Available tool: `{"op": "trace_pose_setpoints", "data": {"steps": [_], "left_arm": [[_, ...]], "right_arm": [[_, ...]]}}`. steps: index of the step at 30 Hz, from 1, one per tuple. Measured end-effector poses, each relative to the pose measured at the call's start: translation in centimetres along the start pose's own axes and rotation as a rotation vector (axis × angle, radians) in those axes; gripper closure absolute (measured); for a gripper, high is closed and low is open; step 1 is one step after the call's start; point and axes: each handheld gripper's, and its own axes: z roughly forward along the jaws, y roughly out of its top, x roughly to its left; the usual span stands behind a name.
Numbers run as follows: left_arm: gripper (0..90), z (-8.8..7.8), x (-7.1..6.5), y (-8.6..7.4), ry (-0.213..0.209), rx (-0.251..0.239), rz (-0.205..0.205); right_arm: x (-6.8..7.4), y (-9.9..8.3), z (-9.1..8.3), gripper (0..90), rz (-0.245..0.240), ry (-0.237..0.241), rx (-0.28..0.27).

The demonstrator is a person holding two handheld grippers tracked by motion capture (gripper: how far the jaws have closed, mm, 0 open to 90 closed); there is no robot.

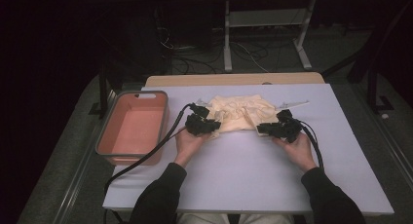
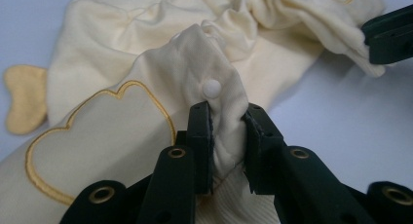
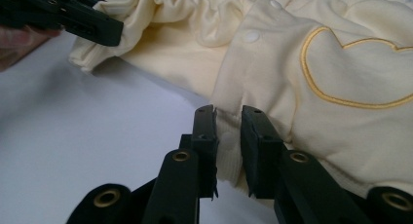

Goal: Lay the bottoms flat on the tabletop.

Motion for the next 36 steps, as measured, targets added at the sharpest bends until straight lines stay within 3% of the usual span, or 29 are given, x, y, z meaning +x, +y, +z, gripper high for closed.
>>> {"op": "trace_pose_setpoints", "data": {"steps": [6,15,23,33,36], "left_arm": [[75.3,-0.5,-0.4,-0.3,-0.044,0.018,0.011],[75.4,-0.9,-1.7,-1.0,-0.11,0.05,0.043],[75.5,-1.7,-1.1,-1.4,-0.156,0.038,0.003],[75.4,-1.9,-2.0,-2.0,-0.173,0.071,0.032],[75.4,-1.6,-2.6,-2.5,-0.186,0.09,0.052]], "right_arm": [[0.2,-0.3,-1.3,75.5,0.029,0.07,0.0],[0.7,-1.1,-2.0,75.5,0.057,0.138,0.007],[0.7,-1.7,-2.8,75.5,0.078,0.154,0.003],[1.0,-2.4,-3.5,75.5,0.083,0.17,0.01],[1.5,-2.9,-3.3,75.5,0.067,0.184,0.039]]}}
